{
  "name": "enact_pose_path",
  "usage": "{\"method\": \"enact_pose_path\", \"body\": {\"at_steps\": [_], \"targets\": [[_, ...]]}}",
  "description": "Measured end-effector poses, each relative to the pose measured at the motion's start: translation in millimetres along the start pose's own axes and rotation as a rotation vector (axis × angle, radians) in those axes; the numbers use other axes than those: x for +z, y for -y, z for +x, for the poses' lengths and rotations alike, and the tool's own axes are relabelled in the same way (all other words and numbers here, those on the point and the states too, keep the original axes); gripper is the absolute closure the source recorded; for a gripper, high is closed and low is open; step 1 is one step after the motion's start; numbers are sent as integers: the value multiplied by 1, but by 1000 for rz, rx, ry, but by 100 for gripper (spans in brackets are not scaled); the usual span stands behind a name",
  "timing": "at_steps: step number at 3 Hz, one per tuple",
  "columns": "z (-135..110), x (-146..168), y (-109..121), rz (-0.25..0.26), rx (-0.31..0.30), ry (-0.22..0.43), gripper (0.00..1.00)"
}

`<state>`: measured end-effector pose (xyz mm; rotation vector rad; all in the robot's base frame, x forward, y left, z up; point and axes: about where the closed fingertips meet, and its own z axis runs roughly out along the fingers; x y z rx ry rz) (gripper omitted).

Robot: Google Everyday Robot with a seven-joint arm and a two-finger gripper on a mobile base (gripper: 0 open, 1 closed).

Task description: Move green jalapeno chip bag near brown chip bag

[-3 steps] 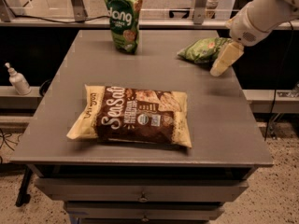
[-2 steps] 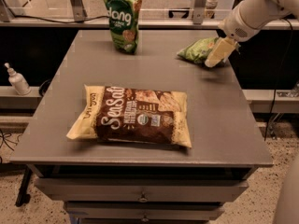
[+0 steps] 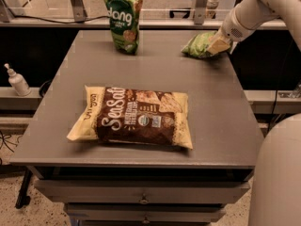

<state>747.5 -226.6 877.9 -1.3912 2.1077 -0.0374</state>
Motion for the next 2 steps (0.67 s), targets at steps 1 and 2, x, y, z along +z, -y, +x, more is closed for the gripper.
{"method": "enact_pose_path", "body": {"at_steps": [1, 2], "targets": [[11, 6, -7, -19, 18, -23, 87], [20, 7, -14, -33, 30, -34, 100]]}}
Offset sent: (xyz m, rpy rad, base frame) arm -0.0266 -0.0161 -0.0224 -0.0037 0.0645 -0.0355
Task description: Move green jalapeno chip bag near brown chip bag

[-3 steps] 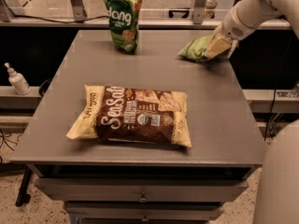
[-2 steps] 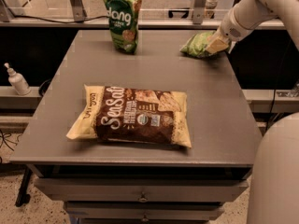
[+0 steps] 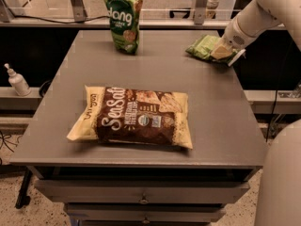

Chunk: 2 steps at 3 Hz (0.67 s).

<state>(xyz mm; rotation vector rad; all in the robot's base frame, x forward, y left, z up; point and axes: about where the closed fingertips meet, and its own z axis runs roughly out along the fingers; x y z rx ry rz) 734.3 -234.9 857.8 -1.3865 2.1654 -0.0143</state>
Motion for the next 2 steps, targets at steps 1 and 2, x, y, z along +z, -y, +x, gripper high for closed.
{"method": "enact_pose_path", "body": {"at_steps": [1, 2], "targets": [[-14, -19, -10, -25, -4, 42, 100], [-40, -57, -40, -89, -39, 102, 100]]}}
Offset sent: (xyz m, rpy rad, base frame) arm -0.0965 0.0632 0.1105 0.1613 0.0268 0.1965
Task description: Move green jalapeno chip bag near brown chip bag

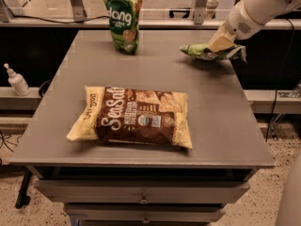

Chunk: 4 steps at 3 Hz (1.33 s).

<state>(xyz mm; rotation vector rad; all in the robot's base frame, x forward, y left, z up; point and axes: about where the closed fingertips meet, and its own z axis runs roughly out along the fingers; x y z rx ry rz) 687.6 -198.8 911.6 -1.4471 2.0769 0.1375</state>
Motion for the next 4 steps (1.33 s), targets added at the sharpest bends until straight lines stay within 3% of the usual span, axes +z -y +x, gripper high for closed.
{"method": "enact_pose_path", "body": {"at_steps": [1, 2, 3, 4], "targets": [[-22, -31, -53, -101, -44, 37, 100], [-22, -49, -116, -219, -71, 38, 100], [-1, -50, -179, -330, -84, 11, 100], [26, -40, -226, -431, -95, -22, 83]]}}
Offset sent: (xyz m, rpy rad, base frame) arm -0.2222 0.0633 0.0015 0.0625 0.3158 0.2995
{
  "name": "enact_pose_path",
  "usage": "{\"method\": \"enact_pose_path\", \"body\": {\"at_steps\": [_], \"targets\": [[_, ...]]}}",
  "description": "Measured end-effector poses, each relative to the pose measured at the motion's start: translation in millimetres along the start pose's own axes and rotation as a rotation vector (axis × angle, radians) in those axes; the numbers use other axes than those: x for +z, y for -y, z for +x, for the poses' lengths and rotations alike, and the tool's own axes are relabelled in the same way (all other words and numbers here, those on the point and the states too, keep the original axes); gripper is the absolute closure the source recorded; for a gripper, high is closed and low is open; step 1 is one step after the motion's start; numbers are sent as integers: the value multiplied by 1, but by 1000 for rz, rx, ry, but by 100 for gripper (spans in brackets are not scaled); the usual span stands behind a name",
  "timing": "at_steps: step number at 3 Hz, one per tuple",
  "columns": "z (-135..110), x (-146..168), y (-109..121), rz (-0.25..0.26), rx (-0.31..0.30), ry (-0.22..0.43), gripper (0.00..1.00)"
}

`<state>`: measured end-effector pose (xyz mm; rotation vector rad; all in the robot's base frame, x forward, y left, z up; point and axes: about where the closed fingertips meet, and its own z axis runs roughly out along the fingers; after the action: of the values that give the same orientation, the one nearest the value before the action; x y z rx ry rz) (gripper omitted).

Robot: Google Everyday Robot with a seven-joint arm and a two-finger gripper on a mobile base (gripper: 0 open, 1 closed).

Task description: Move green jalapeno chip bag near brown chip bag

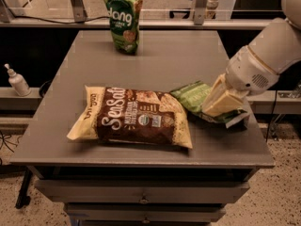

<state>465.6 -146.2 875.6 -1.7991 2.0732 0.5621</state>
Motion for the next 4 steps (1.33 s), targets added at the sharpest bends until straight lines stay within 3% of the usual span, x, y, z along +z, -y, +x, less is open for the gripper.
{"method": "enact_pose_path", "body": {"at_steps": [1, 2, 3, 4], "targets": [[6, 17, -27, -71, -25, -4, 59], [-4, 26, -40, -118, -73, -4, 35], [-18, 31, -44, -148, -117, 3, 13], [-28, 28, -41, -148, -137, 18, 0]]}}
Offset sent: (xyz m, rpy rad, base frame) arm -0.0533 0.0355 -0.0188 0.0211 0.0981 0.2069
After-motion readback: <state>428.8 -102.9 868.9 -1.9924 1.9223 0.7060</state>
